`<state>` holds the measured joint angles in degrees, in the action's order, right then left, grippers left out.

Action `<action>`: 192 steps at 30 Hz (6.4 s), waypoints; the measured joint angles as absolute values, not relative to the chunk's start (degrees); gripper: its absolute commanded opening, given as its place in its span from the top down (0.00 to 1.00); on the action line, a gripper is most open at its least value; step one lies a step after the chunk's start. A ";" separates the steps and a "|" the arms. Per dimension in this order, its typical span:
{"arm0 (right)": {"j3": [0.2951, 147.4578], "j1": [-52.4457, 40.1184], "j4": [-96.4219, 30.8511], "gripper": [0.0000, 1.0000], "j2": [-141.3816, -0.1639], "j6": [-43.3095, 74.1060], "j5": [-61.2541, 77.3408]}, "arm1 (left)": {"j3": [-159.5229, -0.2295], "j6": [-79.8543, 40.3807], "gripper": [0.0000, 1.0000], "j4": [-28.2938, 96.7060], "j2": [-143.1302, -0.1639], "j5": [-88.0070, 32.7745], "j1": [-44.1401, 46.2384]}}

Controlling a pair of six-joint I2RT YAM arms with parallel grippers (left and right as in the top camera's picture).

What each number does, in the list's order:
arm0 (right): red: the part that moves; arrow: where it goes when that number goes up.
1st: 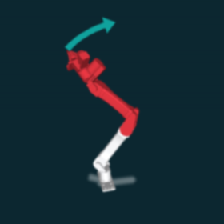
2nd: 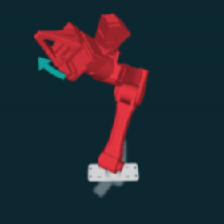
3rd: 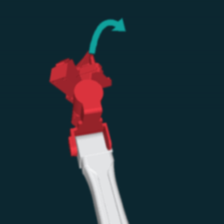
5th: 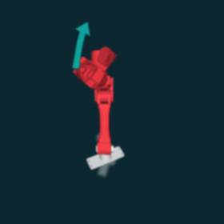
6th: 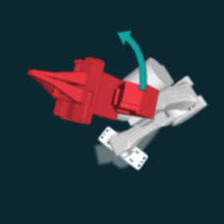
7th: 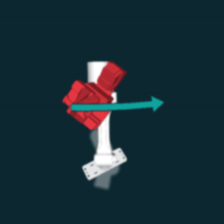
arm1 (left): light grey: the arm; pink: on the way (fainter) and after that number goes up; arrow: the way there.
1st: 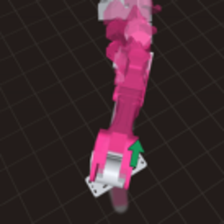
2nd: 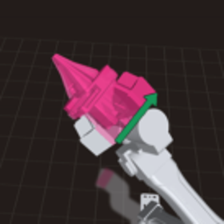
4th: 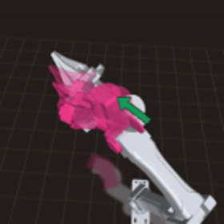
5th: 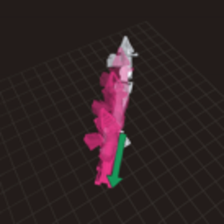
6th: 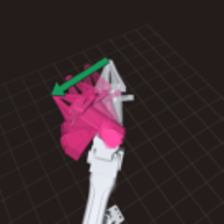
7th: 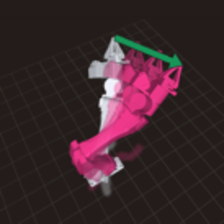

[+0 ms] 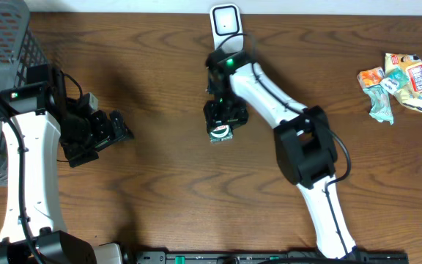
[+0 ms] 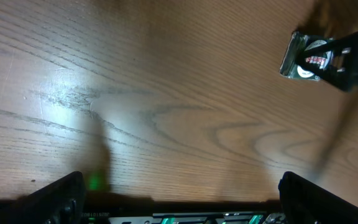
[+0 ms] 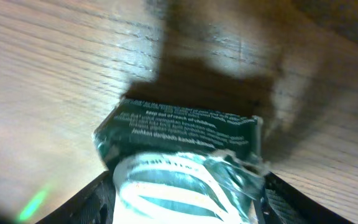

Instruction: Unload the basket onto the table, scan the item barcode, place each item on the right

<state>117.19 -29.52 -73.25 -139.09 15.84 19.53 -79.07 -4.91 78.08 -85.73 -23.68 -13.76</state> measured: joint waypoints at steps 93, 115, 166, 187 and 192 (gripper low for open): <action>108.31 -8.05 -49.98 0.51 -133.97 72.99 70.54 | -79.09 -4.91 0.02 78.08 -85.73 -23.68 -13.76; 108.31 -23.86 -54.92 0.66 -133.97 43.00 16.62 | -79.09 -4.91 0.02 78.06 -85.73 -23.68 -13.76; 114.69 -23.94 16.69 0.53 -142.10 12.51 -10.55 | -79.07 -4.91 0.02 78.08 -85.73 -23.68 -13.76; 115.44 5.39 -45.08 0.36 -122.10 -1.34 -12.91 | -79.07 -4.91 0.02 78.04 -85.73 -23.68 -13.76; 115.13 13.56 -48.66 0.33 -122.45 -2.68 -13.13 | -79.07 -4.91 0.02 78.04 -85.73 -23.68 -13.76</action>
